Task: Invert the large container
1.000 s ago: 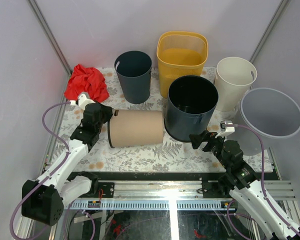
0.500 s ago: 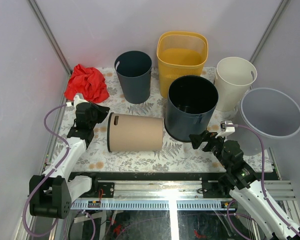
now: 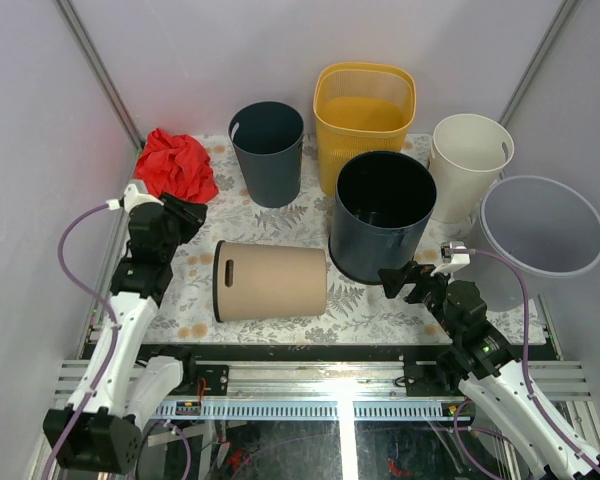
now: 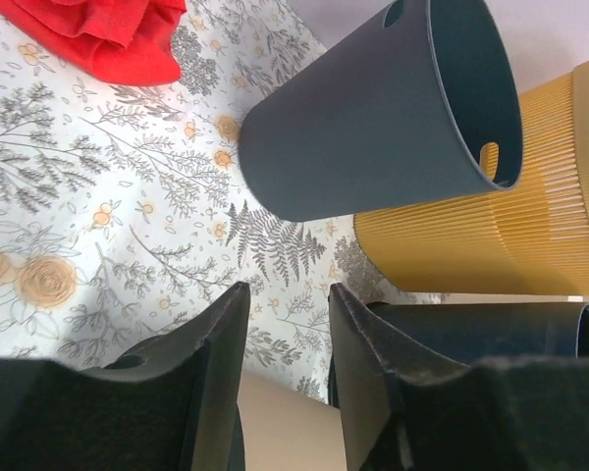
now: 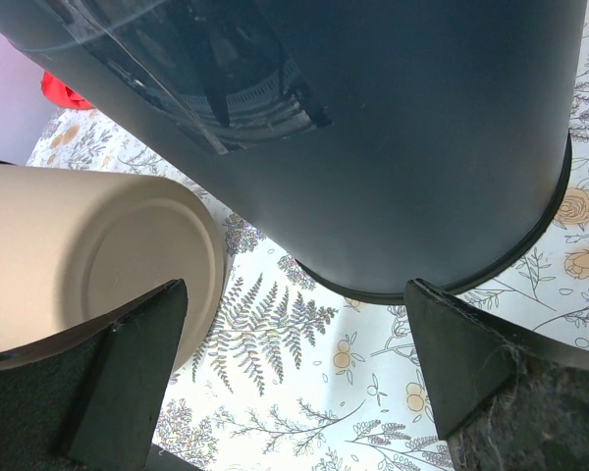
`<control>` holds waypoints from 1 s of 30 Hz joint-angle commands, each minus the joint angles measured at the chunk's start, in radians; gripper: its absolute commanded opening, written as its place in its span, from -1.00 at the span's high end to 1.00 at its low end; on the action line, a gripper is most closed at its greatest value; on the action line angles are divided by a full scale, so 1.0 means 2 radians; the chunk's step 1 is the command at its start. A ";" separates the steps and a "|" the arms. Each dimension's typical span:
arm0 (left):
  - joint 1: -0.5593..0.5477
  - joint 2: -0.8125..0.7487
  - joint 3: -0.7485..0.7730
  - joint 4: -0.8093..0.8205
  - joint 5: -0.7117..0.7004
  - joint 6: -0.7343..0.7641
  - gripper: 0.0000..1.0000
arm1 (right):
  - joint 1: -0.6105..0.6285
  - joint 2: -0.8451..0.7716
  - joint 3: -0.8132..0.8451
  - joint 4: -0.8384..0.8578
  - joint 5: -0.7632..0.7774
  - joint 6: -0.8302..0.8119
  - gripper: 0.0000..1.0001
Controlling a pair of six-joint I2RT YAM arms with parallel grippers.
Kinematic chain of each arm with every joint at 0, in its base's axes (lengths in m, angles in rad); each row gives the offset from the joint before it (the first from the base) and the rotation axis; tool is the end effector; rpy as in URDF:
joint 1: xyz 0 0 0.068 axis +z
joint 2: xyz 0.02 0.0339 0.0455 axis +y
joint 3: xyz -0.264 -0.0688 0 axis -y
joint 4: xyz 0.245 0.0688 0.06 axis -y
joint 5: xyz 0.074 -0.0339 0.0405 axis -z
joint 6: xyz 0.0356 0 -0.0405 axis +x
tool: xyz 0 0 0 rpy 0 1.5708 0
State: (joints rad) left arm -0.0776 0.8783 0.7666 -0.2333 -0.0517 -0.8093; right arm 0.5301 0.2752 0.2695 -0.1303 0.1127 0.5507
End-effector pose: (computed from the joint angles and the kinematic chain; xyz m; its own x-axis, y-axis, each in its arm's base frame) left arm 0.2042 -0.0140 0.3120 -0.2536 -0.7053 -0.6620 -0.2241 0.7086 -0.6691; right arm 0.1052 0.0570 0.2290 -0.3123 0.4197 -0.8523 -0.2850 0.8144 0.5055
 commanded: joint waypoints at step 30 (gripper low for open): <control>-0.113 -0.103 -0.072 -0.151 0.026 0.006 0.29 | 0.004 0.082 0.002 0.109 -0.375 0.012 -0.91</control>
State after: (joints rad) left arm -0.2970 0.6876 0.6170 -0.5632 0.0078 -0.7948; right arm 0.5304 0.4423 0.2302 0.0193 -0.4889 0.5579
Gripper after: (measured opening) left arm 0.359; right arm 0.963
